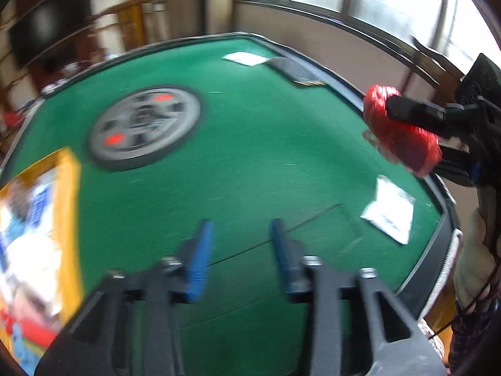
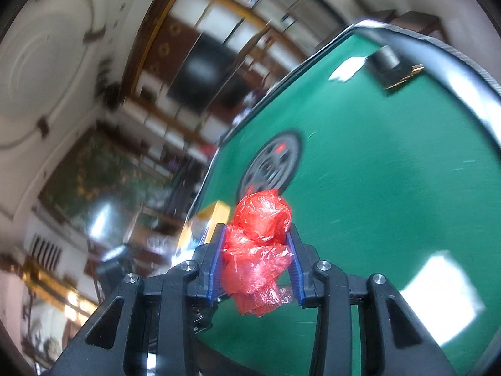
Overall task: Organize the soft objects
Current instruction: 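Carry red bag into box and open right tool while left tool moves over box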
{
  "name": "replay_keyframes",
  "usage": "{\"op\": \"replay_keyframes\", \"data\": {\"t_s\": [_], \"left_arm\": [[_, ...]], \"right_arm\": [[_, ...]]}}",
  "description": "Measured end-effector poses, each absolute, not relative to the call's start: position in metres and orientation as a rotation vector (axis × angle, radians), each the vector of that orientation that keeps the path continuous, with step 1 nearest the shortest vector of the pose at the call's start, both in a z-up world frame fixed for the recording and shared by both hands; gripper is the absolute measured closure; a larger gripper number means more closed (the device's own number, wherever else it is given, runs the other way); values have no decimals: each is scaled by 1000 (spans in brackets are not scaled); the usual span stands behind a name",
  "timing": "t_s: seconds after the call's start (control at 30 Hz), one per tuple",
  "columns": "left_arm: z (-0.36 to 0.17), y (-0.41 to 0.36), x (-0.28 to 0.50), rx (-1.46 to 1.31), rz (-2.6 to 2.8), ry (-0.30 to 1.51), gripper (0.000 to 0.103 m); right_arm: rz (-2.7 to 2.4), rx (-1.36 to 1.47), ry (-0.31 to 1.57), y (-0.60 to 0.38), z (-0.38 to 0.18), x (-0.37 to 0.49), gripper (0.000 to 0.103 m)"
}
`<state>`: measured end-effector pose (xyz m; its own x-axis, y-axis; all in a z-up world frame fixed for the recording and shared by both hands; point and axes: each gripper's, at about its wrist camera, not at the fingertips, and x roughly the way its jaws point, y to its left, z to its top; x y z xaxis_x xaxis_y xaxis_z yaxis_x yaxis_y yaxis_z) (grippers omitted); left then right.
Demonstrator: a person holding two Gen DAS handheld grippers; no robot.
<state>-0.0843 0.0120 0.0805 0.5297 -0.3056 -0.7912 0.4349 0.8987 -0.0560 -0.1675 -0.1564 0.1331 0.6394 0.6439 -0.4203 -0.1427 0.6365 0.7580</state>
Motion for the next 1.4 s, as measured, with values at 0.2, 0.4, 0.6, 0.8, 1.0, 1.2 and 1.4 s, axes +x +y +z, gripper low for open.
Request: {"op": "replay_keyframes", "data": {"t_s": [0.2, 0.4, 0.6, 0.8, 1.0, 1.2, 1.4], "left_arm": [[95, 81, -96, 101, -277, 839, 37], [105, 142, -108, 49, -153, 798, 33], [103, 196, -114, -10, -46, 788, 33], [100, 240, -123, -56, 51, 780, 33], [85, 279, -124, -103, 161, 822, 33], [81, 308, -133, -154, 208, 800, 32], [90, 338, -147, -259, 232, 720, 32]], "right_arm": [[632, 623, 838, -71, 140, -138, 69], [758, 516, 892, 11, 145, -125, 69], [864, 423, 947, 89, 148, -123, 69], [952, 356, 1031, 153, 137, -123, 69], [994, 308, 1108, 201, 115, -121, 69], [955, 276, 1191, 223, 91, -105, 69], [999, 288, 1287, 239, 74, -97, 69]]}}
